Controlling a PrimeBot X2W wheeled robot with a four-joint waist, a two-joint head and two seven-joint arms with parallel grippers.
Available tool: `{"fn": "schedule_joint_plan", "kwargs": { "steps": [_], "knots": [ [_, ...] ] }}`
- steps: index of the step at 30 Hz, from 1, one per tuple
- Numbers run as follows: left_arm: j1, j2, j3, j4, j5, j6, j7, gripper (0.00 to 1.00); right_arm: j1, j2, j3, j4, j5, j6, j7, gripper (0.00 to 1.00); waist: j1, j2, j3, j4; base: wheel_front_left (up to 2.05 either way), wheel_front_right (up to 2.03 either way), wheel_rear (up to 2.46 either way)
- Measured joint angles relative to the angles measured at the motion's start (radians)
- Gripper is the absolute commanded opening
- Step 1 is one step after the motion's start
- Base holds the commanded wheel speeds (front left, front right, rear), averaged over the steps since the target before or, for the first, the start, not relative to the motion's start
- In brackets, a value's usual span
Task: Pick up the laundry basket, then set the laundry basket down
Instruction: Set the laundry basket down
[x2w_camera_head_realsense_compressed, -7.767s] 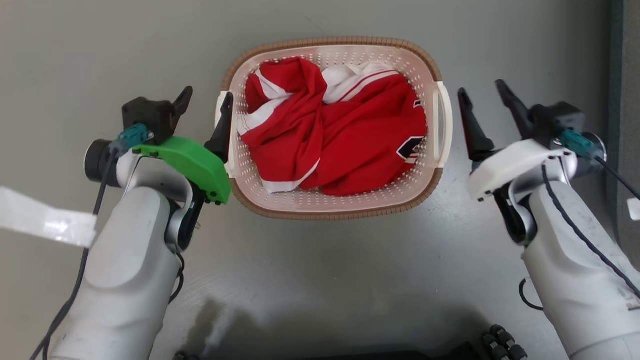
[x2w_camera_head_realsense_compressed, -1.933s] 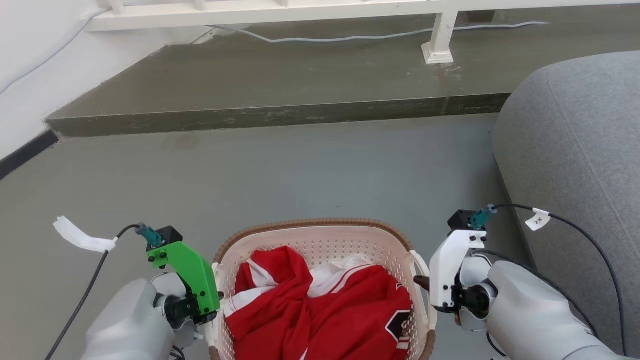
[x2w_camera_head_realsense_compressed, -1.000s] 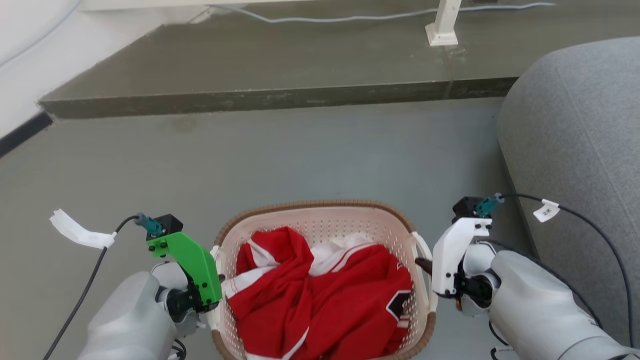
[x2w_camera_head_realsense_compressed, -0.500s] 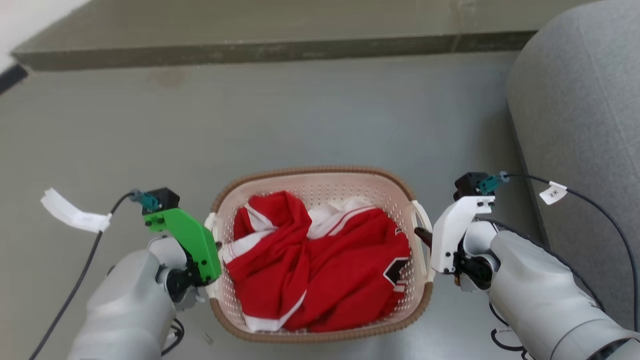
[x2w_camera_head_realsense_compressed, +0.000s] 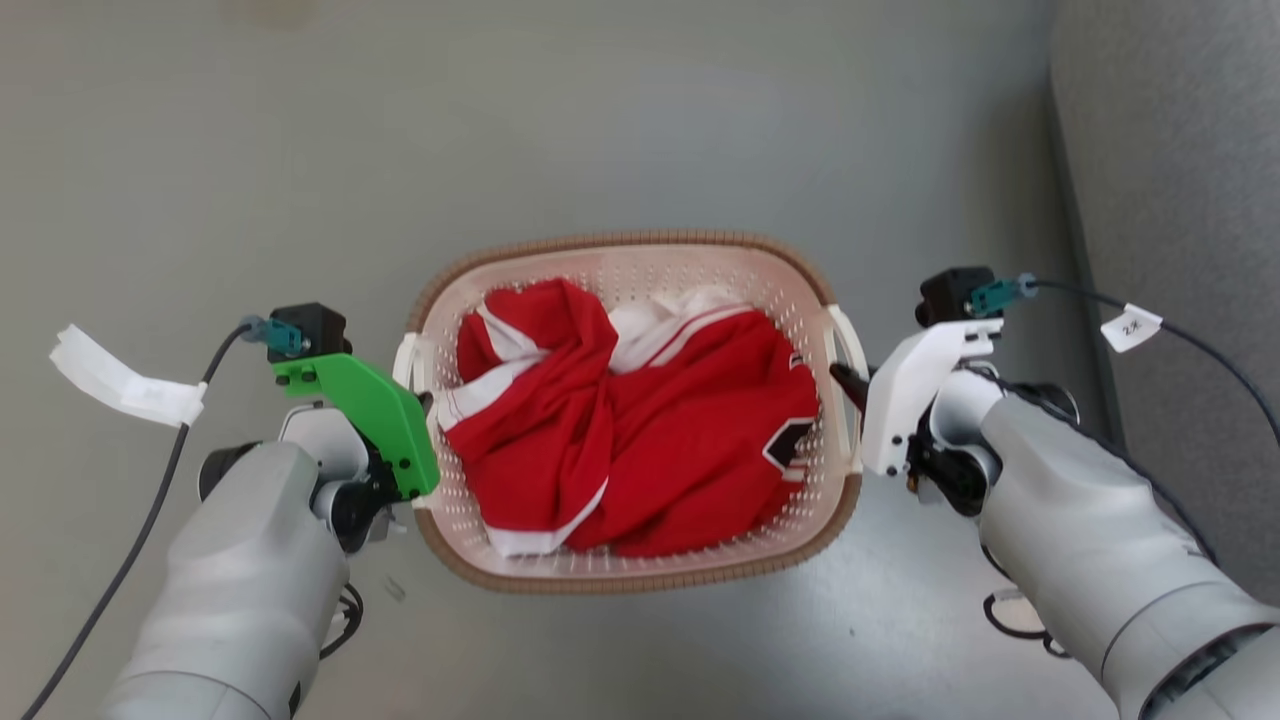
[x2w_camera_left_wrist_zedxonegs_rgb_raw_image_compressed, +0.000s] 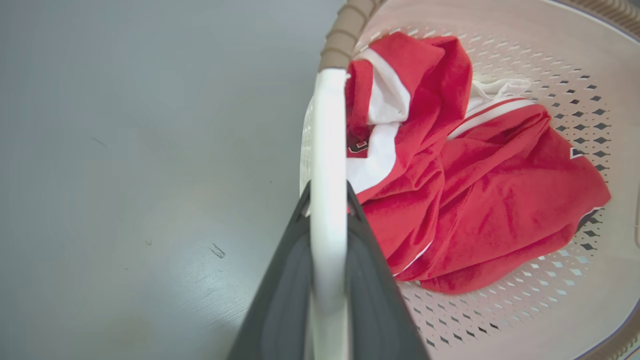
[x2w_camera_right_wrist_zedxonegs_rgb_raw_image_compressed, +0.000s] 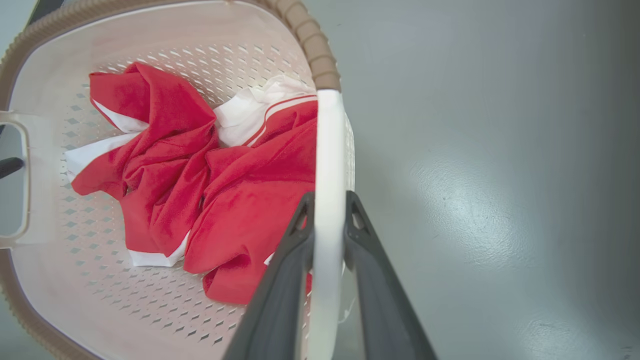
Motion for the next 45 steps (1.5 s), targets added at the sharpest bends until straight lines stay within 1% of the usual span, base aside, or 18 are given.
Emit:
{"fn": "schedule_joint_plan", "kwargs": {
  "steps": [8,12,16,22,32,45],
  "knots": [
    [-0.053,-0.001,-0.012,0.0,0.038,0.002,-0.061,0.0,-0.06,-0.008,0.007,0.0,-0.031,0.0,-0.062,0.0,0.0,0.0,0.113,0.0,0.0,0.0,0.0],
    [-0.085,-0.001,-0.012,0.0,0.044,0.014,-0.091,0.0,-0.1,-0.009,0.01,-0.002,-0.046,0.0,-0.095,0.0,0.0001,0.0,0.17,0.002,0.0,0.0,0.0],
    [-0.112,-0.001,-0.012,0.002,0.05,0.018,-0.125,0.0,-0.123,-0.009,0.019,0.001,-0.057,0.0,-0.124,0.0,0.0001,0.0,0.237,0.003,0.0,0.0,0.0],
    [-0.132,-0.001,-0.01,0.007,0.054,0.021,-0.169,0.0,-0.146,-0.008,0.023,0.011,-0.067,0.0,-0.163,0.0,0.0001,0.0,0.302,0.003,0.0,0.0,0.0],
    [-0.15,-0.012,-0.015,0.031,0.063,0.022,-0.216,0.0,-0.157,-0.006,0.021,0.037,-0.073,-0.002,-0.21,0.0,0.0001,0.0,0.356,0.003,0.0,0.0,0.0],
    [-0.154,-0.026,-0.016,0.063,0.063,0.021,-0.254,0.0,-0.172,0.003,0.027,0.065,-0.082,-0.001,-0.251,0.0,0.0001,0.0,0.372,0.008,0.0,0.0,0.0]
  ]
}}
